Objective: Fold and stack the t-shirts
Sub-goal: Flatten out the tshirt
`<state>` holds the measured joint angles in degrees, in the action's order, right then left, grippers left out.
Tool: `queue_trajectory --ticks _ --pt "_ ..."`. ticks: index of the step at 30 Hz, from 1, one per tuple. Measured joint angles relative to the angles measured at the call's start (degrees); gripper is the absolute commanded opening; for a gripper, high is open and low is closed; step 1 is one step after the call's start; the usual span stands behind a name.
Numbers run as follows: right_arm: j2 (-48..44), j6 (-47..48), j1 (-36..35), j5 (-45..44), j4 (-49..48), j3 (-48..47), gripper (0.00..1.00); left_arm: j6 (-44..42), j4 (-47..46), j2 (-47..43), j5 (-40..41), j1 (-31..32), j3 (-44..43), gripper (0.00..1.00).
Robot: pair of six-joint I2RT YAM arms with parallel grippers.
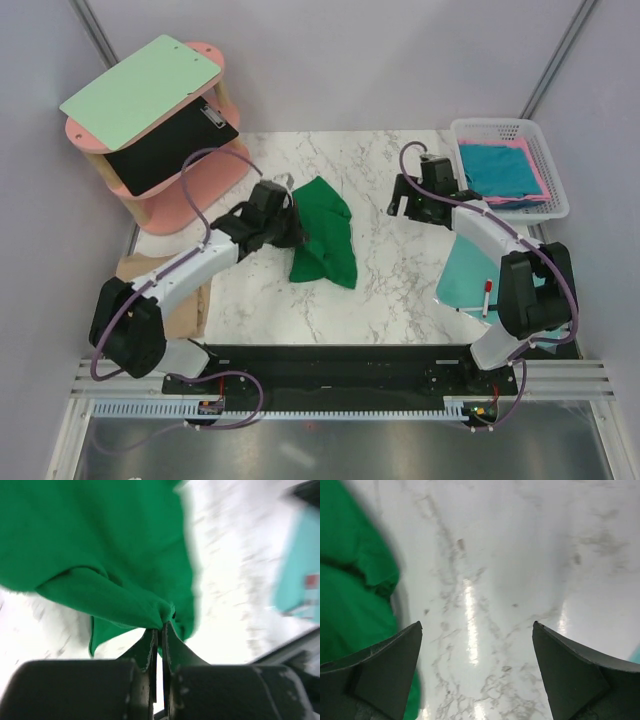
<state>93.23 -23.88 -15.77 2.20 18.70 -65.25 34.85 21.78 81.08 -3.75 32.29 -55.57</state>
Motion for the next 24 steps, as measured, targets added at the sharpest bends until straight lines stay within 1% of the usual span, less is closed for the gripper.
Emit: queue_trajectory --ticks 2,4,6,7,8,10,11,12,13,14,15,16,18,20,22,24 --pt "-0.3 -1.1 4.0 -2.4 0.1 0.8 0.98 -0.7 1.0 -0.4 -2.0 0.0 -8.4 0.02" --pt "-0.3 -2.1 7.7 -4.3 0.3 1.2 0.98 -1.3 1.4 0.6 -4.7 0.2 -18.8 0.02" --pt "-0.4 -3.1 11.5 -5.6 0.4 1.4 0.98 -1.5 2.0 3.5 -8.6 1.0 -30.5 0.02" --pt "-0.6 -3.5 12.0 -6.0 0.4 1.4 0.98 -1.6 1.8 5.9 -10.5 1.7 -36.7 0.02" --pt "-0.9 -3.8 13.9 -6.4 0.4 1.4 0.98 -1.7 2.7 9.1 -12.8 2.7 -43.5 0.02" --pt "-1.9 -4.1 15.2 -6.9 0.5 1.4 0.98 -1.8 4.3 16.8 -17.2 4.9 -58.1 0.02" --pt "-2.7 -4.4 15.5 -7.1 0.6 1.4 0.98 -1.7 6.3 23.4 -20.7 6.3 -69.7 0.02" --pt "-3.3 -4.5 15.6 -7.2 0.6 1.4 0.98 -1.3 5.9 28.1 -22.9 7.1 -77.2 0.02" --pt "-4.0 -4.5 15.8 -7.2 0.5 1.4 0.98 -0.2 6.3 33.5 -25.6 8.0 -86.5 0.02" --pt "-4.4 -4.6 16.0 -7.2 0.5 1.4 0.98 1.8 4.9 38.0 -28.2 8.6 -93.4 0.02" --pt "-4.8 -4.7 16.2 -7.1 0.4 1.4 0.98 3.9 3.5 40.4 -30.6 9.0 -96.5 0.02" --pt "-5.0 -4.7 16.5 -7.1 0.4 1.4 0.98 5.6 2.0 40.9 -32.6 9.2 -96.7 0.02" --pt "-5.1 -4.9 17.3 -7.0 0.4 1.4 0.98 8.9 -2.2 39.9 -35.6 8.7 -93.0 0.02" --pt "-5.1 -4.9 17.9 -7.0 0.3 1.7 0.98 10.0 -3.9 37.5 -37.2 7.0 -88.5 0.02" --pt "-5.2 -4.9 18.2 -6.8 0.2 2.4 0.98 10.2 -4.3 33.4 -37.7 4.1 -83.4 0.02" --pt "-5.2 -4.9 18.3 -6.3 0.0 3.6 0.98 10.3 -4.3 28.2 -38.6 -0.4 -78.1 0.02"
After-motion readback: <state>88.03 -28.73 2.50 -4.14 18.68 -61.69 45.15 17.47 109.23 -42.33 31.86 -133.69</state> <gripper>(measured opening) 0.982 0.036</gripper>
